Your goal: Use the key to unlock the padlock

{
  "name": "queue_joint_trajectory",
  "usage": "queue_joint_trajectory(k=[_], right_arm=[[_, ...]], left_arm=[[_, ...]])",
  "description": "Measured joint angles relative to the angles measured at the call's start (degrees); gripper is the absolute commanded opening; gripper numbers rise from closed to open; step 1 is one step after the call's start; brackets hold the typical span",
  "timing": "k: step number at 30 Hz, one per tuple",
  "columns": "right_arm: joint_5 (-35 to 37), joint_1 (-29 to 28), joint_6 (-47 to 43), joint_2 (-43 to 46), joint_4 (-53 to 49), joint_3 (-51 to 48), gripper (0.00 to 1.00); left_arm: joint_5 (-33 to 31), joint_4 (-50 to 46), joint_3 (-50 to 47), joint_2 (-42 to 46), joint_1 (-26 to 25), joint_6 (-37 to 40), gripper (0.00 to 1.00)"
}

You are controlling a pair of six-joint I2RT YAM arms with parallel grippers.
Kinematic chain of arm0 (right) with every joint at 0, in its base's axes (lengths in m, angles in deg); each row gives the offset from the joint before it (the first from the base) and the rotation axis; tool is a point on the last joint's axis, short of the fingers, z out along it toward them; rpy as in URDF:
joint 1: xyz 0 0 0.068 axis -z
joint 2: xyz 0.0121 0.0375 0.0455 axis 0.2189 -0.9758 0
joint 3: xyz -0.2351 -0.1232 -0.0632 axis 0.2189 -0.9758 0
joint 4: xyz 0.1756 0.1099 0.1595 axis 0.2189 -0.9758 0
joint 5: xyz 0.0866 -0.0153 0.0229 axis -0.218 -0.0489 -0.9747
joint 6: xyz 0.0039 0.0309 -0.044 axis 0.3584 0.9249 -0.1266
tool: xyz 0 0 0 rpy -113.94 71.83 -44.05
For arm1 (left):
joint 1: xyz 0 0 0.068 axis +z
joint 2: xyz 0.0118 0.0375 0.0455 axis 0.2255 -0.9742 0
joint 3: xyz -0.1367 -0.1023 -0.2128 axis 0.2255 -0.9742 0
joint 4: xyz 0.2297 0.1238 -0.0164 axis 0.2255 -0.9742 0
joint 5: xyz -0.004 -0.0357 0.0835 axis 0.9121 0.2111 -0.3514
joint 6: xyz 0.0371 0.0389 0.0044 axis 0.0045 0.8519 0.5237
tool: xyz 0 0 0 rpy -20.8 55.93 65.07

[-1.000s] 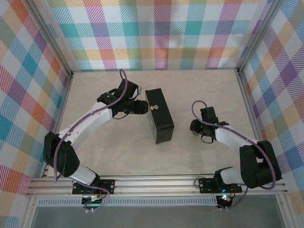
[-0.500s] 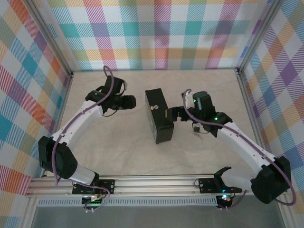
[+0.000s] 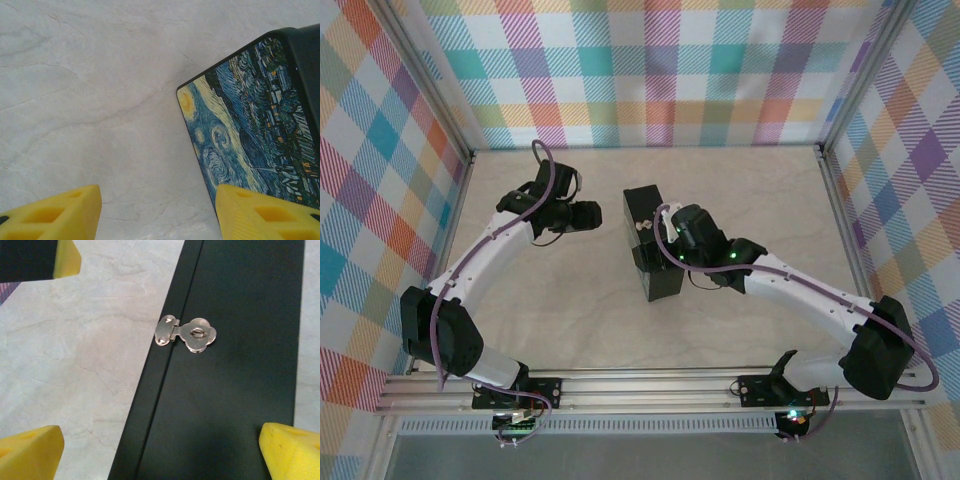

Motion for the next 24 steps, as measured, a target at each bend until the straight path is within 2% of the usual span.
queue_joint_trajectory(k=[8, 24], right_arm=[[5.4, -0.1, -1.2, 1.8, -1.4, 0.9, 1.00], [4.0, -0.1, -0.8, -4.7, -3.3, 2.2, 1.00]], left_arm=[[0.2, 0.1, -0.5, 0.0, 0.0, 0.4, 0.61], [1.5, 0.1, -1.0, 0.1, 0.0, 0.9, 0.60]])
